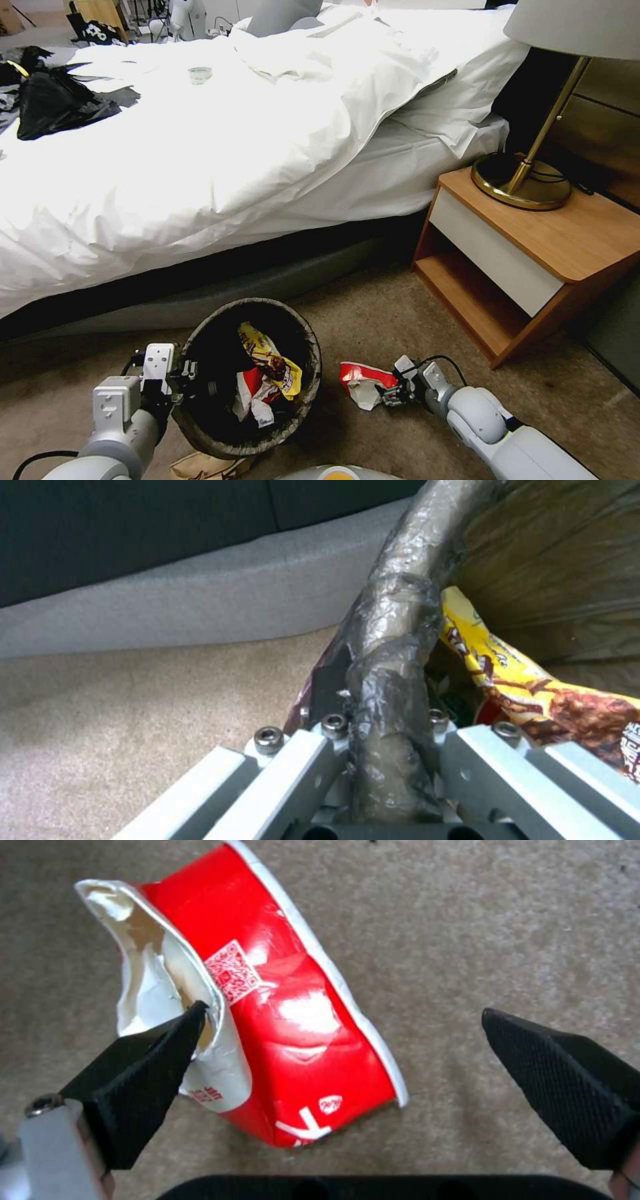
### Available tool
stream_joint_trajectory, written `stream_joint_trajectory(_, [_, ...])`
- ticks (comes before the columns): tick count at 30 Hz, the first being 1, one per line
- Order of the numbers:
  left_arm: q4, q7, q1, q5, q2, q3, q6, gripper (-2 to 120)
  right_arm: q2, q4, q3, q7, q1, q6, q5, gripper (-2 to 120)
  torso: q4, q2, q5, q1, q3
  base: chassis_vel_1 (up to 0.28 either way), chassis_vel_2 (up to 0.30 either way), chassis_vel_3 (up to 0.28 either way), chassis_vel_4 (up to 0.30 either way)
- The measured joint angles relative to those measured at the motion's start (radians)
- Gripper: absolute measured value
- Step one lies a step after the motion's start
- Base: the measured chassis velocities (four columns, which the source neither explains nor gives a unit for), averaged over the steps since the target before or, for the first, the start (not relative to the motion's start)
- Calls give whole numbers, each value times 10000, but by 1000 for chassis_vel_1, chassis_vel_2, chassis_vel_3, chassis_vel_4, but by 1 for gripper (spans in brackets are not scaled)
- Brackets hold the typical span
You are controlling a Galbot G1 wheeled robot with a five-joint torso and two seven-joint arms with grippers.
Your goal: Pick up the trash bin, then pick up the garbage from the floor and place it into the trash bin.
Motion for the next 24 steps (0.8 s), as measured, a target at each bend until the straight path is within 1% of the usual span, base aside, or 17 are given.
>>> stream_joint_trajectory(6, [0, 14, 1, 31, 3, 43, 0, 1, -39, 255, -43, 0, -141, 0, -3, 100, -1, 0, 0, 0, 0, 0, 0, 0, 0])
stream_joint_trajectory(15, [0, 21, 11, 38, 19, 47, 0, 1, 49, 105, -235, -14, 94, -15, -92, 100, 0, 0, 0, 0, 0, 0, 0, 0, 0])
stream_joint_trajectory(24, [0, 26, -38, 41, 25, 55, 0, 1, 53, 302, -278, -22, -1, -40, -110, 100, 0, 0, 0, 0, 0, 0, 0, 0, 0])
